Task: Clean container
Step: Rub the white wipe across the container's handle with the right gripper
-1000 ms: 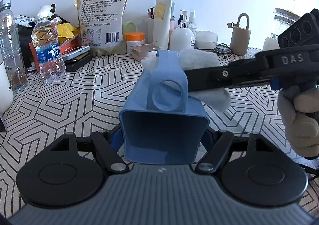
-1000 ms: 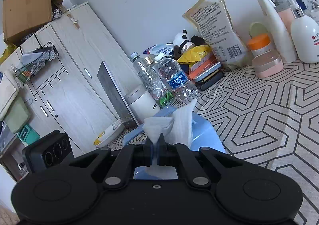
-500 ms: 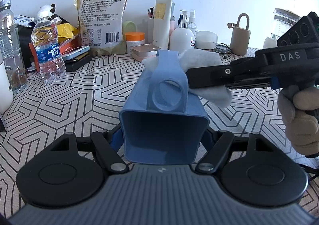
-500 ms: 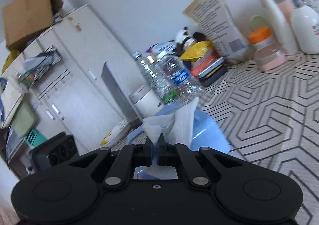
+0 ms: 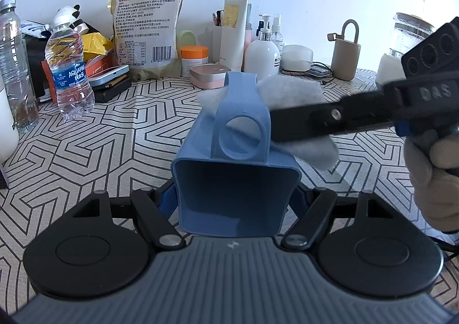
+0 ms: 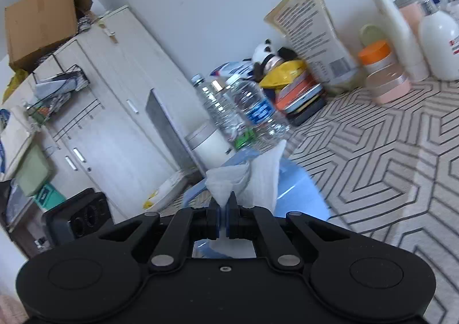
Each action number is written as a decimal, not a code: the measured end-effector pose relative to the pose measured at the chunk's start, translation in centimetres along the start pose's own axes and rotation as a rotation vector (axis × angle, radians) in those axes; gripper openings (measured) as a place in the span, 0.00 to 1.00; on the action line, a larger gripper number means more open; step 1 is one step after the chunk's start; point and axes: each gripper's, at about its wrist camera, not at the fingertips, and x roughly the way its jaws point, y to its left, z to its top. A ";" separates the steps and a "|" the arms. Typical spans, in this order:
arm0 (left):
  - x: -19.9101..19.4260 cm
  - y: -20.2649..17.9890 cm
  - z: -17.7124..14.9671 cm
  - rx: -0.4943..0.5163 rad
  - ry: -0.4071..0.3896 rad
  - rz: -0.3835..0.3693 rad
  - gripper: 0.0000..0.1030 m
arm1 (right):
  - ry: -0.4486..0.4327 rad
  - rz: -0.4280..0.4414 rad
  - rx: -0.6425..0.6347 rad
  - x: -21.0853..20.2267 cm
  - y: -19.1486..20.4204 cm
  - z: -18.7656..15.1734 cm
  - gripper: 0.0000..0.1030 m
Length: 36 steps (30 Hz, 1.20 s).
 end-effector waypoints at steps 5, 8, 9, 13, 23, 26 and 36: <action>0.0 -0.1 0.0 0.007 0.002 0.003 0.72 | 0.027 0.020 -0.051 0.4 1.4 -0.5 0.01; 0.0 -0.1 0.0 0.009 0.002 0.004 0.72 | 0.014 0.002 -0.025 0.1 0.8 -0.3 0.01; 0.1 -0.1 0.0 0.010 0.001 0.005 0.72 | 0.005 -0.017 -0.026 -0.1 0.8 -0.3 0.01; 0.1 0.1 0.0 0.006 0.001 0.002 0.72 | -0.019 -0.074 -0.015 -1.1 0.4 -0.1 0.01; -0.2 0.0 -0.1 -0.006 -0.017 0.001 0.72 | -0.008 -0.054 -0.005 -1.1 0.1 -0.2 0.01; -0.1 -0.1 0.0 -0.005 -0.011 0.006 0.72 | -0.004 -0.041 0.000 -0.9 -0.1 -0.2 0.01; 0.3 0.2 0.0 -0.012 0.017 -0.008 0.72 | 0.105 -0.268 0.025 0.4 -2.1 -0.7 0.07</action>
